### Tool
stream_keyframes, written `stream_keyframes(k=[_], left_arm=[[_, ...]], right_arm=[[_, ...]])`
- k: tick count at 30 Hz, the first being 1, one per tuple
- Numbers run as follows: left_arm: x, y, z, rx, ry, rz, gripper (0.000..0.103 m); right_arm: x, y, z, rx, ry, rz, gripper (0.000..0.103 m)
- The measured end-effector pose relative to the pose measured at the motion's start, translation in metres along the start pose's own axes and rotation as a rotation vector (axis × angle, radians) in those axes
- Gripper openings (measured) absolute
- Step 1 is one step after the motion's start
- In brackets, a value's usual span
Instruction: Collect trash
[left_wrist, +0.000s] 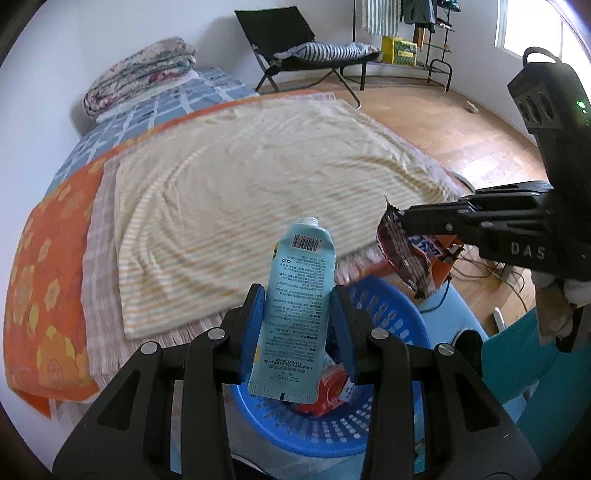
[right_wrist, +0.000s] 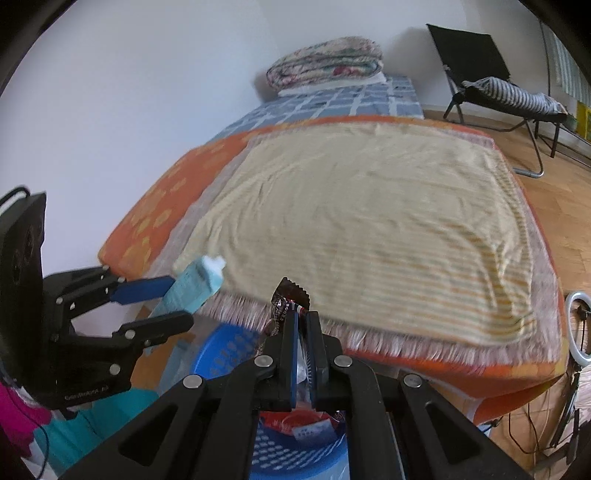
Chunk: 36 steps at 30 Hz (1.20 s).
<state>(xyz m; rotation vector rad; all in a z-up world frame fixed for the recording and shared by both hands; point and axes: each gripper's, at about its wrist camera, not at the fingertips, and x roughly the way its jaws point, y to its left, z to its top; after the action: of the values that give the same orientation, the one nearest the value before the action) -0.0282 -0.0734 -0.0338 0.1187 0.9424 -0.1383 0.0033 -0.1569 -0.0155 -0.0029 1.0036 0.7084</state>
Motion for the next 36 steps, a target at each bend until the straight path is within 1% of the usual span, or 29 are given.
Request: stream_keyframes(k=[4,12,18,20,21,29,30,31,32,33,35,36], left_arm=[[0.009,0.003,-0.014,-0.003,0.033,0.007,0.037],[0.032,0.008,-0.039,-0.011,0.124,0.013,0.038],[0.046,0.005,-0.052,-0.001,0.174,0.026,0.038],[0.048,0.004,-0.054,0.003,0.180,0.032,0.038],[0.048,0.005,-0.054,0.004,0.180,0.032,0.038],[0.051,0.005,-0.054,0.006,0.187,0.042,0.039],[0.051,0.005,-0.053,0.007,0.187,0.043,0.040],[0.050,0.005,-0.053,0.009,0.187,0.044,0.048],[0.050,0.005,-0.053,0.010,0.183,0.046,0.051],[0.050,0.005,-0.053,0.011,0.180,0.050,0.052],[0.049,0.004,-0.054,0.015,0.178,0.054,0.053],[0.049,0.005,-0.054,0.014,0.177,0.055,0.053]], right_arm=[[0.011,0.002,-0.012,-0.004,0.036,0.001,0.002],[0.029,0.008,-0.032,-0.016,0.100,-0.006,0.002],[0.041,0.011,-0.042,-0.018,0.142,-0.004,0.007],[0.042,0.011,-0.044,-0.017,0.147,-0.009,0.014],[0.043,0.011,-0.044,-0.015,0.149,-0.010,0.020],[0.043,0.005,-0.046,0.000,0.150,-0.024,0.027],[0.042,0.004,-0.046,0.001,0.151,-0.026,0.027],[0.042,0.003,-0.046,0.002,0.152,-0.028,0.028],[0.042,0.002,-0.046,0.004,0.154,-0.031,0.029],[0.042,0.002,-0.046,0.006,0.154,-0.036,0.032],[0.042,0.000,-0.047,0.008,0.152,-0.048,0.039],[0.041,0.000,-0.047,0.009,0.150,-0.054,0.045]])
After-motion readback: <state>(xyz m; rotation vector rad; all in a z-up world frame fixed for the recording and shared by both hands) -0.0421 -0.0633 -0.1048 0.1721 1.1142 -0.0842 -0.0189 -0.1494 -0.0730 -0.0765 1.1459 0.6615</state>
